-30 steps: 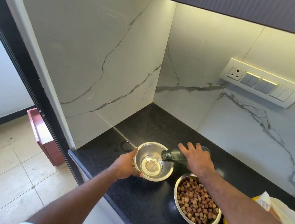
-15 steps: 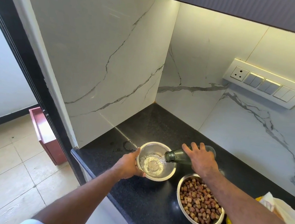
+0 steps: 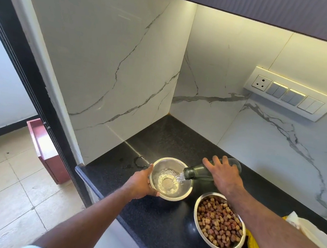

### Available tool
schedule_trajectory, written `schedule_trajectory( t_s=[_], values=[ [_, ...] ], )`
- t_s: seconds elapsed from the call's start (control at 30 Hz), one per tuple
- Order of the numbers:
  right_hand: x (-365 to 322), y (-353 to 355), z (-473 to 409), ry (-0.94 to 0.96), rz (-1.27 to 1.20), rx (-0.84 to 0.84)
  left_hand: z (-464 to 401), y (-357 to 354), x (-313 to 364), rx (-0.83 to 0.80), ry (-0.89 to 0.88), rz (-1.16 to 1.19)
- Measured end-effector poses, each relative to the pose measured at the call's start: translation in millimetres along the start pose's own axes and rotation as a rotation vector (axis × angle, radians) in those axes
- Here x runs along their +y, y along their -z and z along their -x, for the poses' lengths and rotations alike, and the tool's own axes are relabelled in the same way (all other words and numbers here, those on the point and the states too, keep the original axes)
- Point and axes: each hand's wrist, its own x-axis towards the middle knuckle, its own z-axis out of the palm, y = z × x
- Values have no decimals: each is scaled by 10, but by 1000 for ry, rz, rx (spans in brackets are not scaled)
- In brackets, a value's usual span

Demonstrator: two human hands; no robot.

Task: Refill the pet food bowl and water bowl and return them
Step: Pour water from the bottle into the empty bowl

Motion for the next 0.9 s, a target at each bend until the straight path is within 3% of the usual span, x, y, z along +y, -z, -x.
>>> schedule_trajectory(
  t_s=[0.9],
  values=[
    [146, 319, -4, -21, 115, 86, -42, -22, -42, 9, 12, -10]
  ],
)
